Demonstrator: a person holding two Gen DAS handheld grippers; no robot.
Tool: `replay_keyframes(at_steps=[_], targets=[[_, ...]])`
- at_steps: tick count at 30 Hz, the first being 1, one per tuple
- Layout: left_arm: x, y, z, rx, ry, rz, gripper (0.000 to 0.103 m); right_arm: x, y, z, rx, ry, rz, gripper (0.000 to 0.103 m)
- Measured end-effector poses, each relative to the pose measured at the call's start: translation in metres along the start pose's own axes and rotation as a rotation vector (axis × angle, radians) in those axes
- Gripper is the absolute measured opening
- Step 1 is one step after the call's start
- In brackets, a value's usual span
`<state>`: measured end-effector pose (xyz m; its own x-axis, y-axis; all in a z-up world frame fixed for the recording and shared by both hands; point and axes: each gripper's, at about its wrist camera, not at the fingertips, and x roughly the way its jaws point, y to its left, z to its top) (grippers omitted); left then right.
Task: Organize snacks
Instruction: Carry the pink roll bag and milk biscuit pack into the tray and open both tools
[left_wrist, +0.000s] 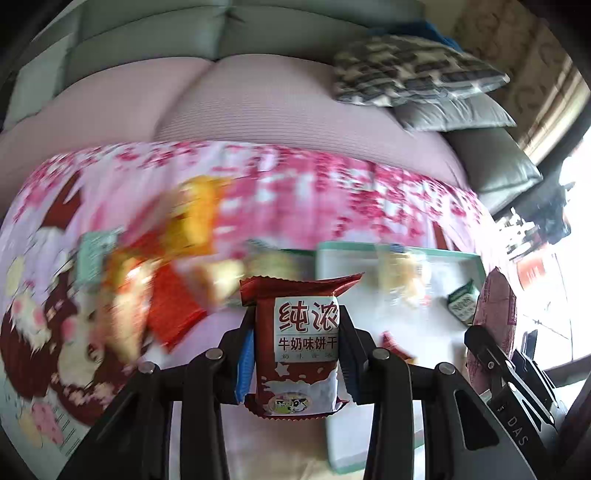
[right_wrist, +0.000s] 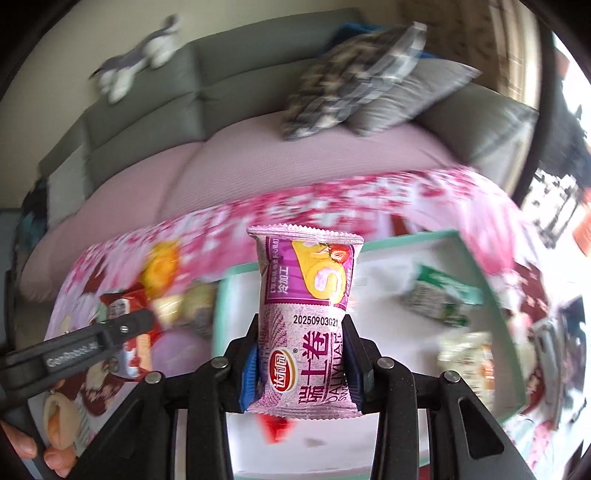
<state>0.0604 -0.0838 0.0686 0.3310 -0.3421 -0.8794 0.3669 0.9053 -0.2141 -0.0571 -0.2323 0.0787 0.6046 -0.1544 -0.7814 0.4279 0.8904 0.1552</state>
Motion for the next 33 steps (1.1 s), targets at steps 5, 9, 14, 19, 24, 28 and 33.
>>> replay_keyframes(at_steps=[5,9,14,19,24,28,33], targets=[[0.029,-0.04,0.017,0.089,0.037,0.007,0.041,0.004,-0.046,0.007,0.1,0.002,-0.067,0.041],[0.049,-0.053,0.023,0.106,0.063,0.019,0.04,0.007,-0.068,0.008,0.139,0.017,-0.079,0.041],[0.071,-0.062,0.023,0.117,0.092,0.024,0.04,0.012,-0.073,0.008,0.146,0.032,-0.074,0.041],[0.08,-0.073,0.02,0.137,0.105,0.02,0.04,0.018,-0.071,0.007,0.134,0.053,-0.077,0.041],[0.079,-0.078,0.017,0.149,0.107,0.016,0.041,0.023,-0.069,0.006,0.127,0.071,-0.084,0.042],[0.072,-0.072,0.019,0.129,0.096,0.019,0.068,0.025,-0.071,0.007,0.133,0.079,-0.091,0.046],[0.058,-0.065,0.02,0.108,0.078,0.013,0.068,0.028,-0.072,0.006,0.144,0.094,-0.091,0.058]])
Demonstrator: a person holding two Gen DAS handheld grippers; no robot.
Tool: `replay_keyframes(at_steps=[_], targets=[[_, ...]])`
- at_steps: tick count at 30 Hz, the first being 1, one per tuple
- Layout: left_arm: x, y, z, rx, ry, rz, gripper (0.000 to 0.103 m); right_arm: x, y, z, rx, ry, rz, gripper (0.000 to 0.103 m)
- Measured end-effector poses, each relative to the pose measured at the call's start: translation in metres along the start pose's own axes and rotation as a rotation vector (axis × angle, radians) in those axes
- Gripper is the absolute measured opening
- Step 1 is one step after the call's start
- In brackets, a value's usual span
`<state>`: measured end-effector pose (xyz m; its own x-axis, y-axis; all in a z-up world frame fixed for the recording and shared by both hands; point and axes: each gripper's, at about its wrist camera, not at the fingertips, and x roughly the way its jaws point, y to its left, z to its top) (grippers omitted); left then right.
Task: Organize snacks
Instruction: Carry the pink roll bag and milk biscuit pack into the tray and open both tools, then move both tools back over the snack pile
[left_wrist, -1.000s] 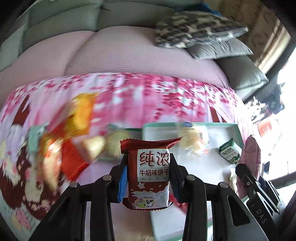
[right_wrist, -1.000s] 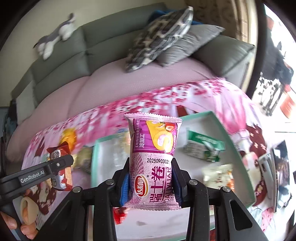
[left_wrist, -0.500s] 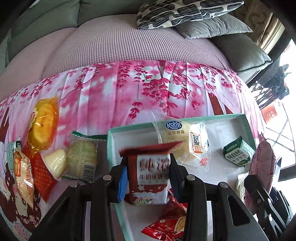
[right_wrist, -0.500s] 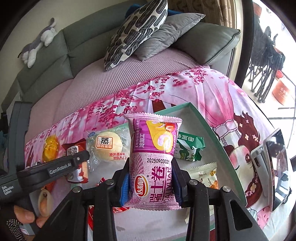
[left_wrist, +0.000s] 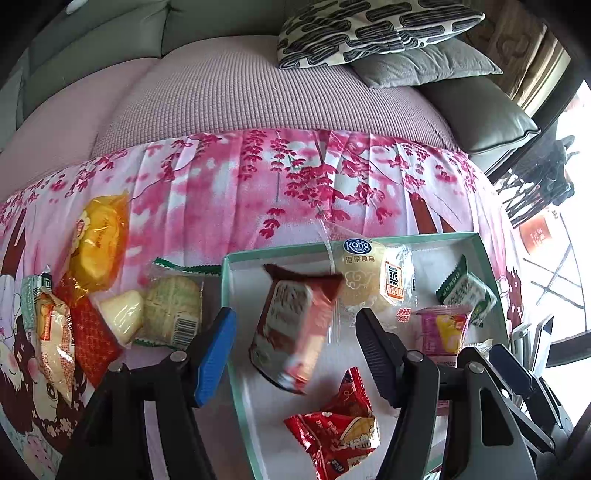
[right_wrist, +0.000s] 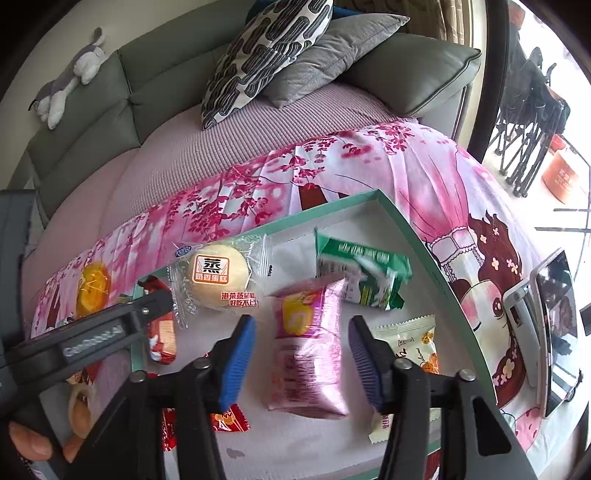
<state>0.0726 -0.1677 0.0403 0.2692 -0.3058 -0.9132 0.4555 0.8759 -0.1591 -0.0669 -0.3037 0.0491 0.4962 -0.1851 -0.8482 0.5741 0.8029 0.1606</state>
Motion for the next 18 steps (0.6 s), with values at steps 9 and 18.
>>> replay_keyframes(at_steps=[9,18], targets=[[-0.018,0.017,-0.006,-0.055,-0.05,0.034,0.099,0.0,0.002,0.0,-0.01,-0.002,0.0,0.082],[-0.024,0.041,-0.017,-0.109,-0.075,0.085,0.099,0.004,0.004,-0.001,-0.029,-0.004,-0.02,0.103]])
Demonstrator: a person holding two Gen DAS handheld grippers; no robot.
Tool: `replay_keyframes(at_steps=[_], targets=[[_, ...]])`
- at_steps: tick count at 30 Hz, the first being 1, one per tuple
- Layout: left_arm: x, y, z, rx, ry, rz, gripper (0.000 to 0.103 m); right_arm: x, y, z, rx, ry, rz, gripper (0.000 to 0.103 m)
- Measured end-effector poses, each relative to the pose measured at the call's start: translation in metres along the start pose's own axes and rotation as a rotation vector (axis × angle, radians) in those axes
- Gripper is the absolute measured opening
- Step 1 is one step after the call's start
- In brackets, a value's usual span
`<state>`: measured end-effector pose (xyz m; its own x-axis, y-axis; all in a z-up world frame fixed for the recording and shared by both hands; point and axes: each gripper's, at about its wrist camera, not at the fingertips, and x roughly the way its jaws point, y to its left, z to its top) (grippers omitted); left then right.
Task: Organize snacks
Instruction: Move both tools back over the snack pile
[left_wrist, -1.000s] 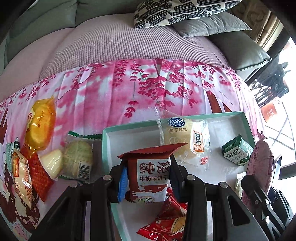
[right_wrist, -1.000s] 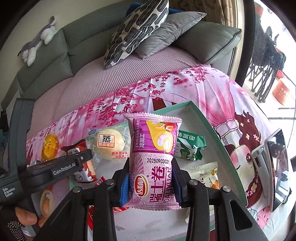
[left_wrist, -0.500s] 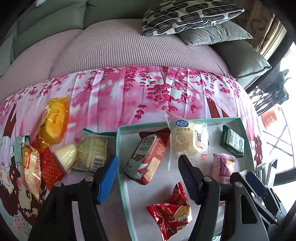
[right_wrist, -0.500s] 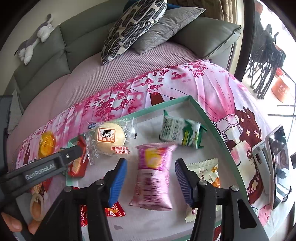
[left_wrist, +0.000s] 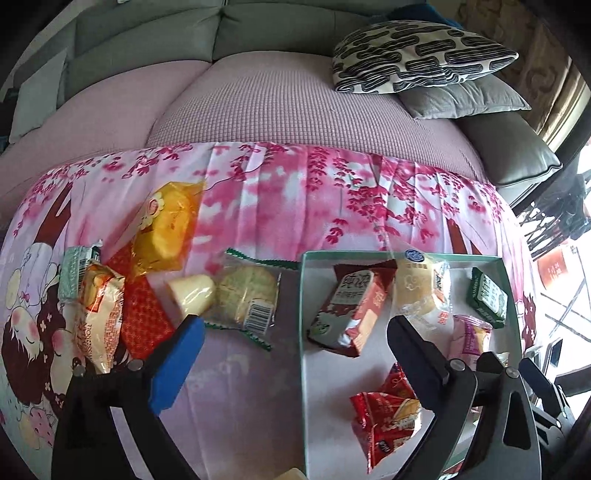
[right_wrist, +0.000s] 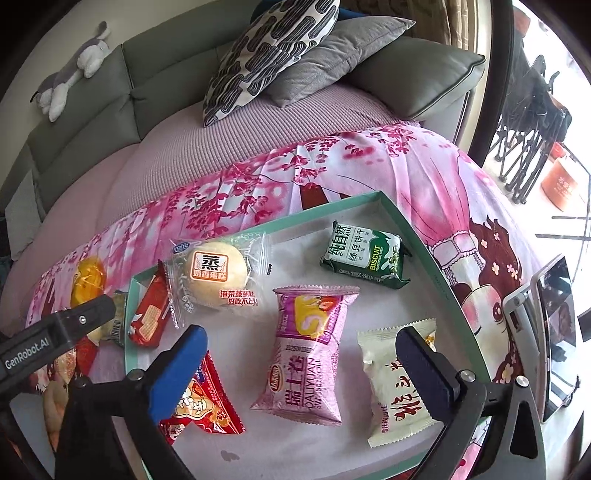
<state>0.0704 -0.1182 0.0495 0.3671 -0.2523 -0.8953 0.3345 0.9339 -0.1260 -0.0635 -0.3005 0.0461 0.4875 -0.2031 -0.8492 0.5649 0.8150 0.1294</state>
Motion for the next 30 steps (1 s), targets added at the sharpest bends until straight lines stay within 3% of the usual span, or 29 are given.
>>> replay_keyframes(at_steps=[12,18,25,30], targets=[[-0.007,0.009,-0.009,0.012,-0.004,0.047,0.099,0.0,-0.003,-0.001,0.022,0.017,-0.06,0.103],[-0.014,0.019,-0.021,0.01,0.002,0.067,0.099,-0.005,0.0,-0.002,0.03,0.001,-0.033,0.103],[-0.019,0.041,-0.036,0.014,0.055,0.122,0.099,-0.005,0.023,-0.009,0.002,0.022,-0.022,0.103],[-0.03,0.076,-0.043,-0.059,0.061,0.145,0.099,-0.012,0.06,-0.018,-0.072,0.018,0.035,0.103]])
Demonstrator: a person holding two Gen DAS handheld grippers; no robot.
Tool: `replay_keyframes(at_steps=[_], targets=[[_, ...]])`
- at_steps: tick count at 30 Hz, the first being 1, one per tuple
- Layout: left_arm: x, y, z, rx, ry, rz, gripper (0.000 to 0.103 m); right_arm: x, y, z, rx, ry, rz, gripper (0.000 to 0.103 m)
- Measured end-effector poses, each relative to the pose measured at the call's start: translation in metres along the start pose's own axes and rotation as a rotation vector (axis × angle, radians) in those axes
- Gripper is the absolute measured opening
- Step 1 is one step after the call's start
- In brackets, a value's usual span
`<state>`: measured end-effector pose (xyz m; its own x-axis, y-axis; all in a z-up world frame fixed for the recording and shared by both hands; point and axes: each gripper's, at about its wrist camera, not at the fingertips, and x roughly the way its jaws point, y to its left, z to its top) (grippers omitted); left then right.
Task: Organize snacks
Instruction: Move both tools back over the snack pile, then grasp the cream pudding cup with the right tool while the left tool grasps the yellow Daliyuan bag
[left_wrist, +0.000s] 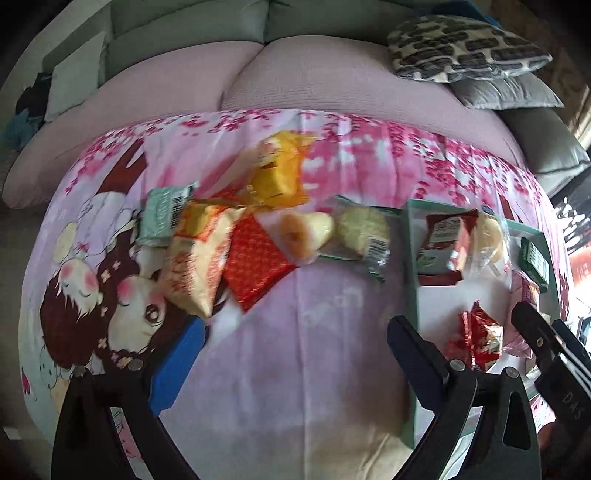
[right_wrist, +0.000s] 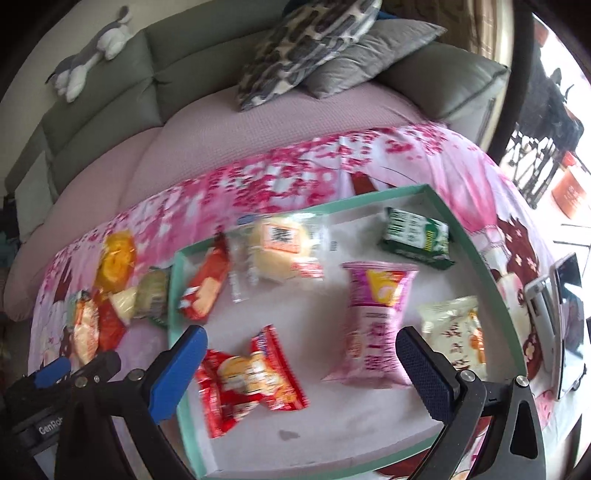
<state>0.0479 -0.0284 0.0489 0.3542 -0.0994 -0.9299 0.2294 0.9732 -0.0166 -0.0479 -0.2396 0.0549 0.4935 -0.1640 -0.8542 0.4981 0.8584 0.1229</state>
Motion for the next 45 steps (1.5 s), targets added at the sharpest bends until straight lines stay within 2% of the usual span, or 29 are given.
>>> replay_keyframes(at_steps=[12,19,24,30,37,39,45], targets=[[-0.004,0.075,-0.004,-0.146,-0.018,-0.005,0.099,-0.008,0.082,-0.022,-0.202,-0.031,0.102,0.103],[-0.003,0.111,-0.001,-0.233,-0.03,-0.034,0.099,0.001,0.098,-0.03,-0.244,-0.025,0.132,0.097],[0.009,0.129,0.004,-0.273,-0.006,-0.057,0.099,0.006,0.105,-0.034,-0.261,-0.016,0.152,0.09],[0.02,0.131,0.016,-0.242,-0.004,-0.047,0.099,0.016,0.115,-0.037,-0.275,0.011,0.174,0.081],[0.04,0.124,0.029,-0.226,-0.003,-0.093,0.098,0.021,0.129,-0.025,-0.285,-0.002,0.195,0.068],[0.044,0.121,0.031,-0.22,-0.005,-0.104,0.095,0.024,0.135,-0.018,-0.29,-0.002,0.214,0.064],[0.057,0.113,0.036,-0.203,0.007,-0.126,0.076,0.047,0.153,0.008,-0.335,0.038,0.231,0.062]])
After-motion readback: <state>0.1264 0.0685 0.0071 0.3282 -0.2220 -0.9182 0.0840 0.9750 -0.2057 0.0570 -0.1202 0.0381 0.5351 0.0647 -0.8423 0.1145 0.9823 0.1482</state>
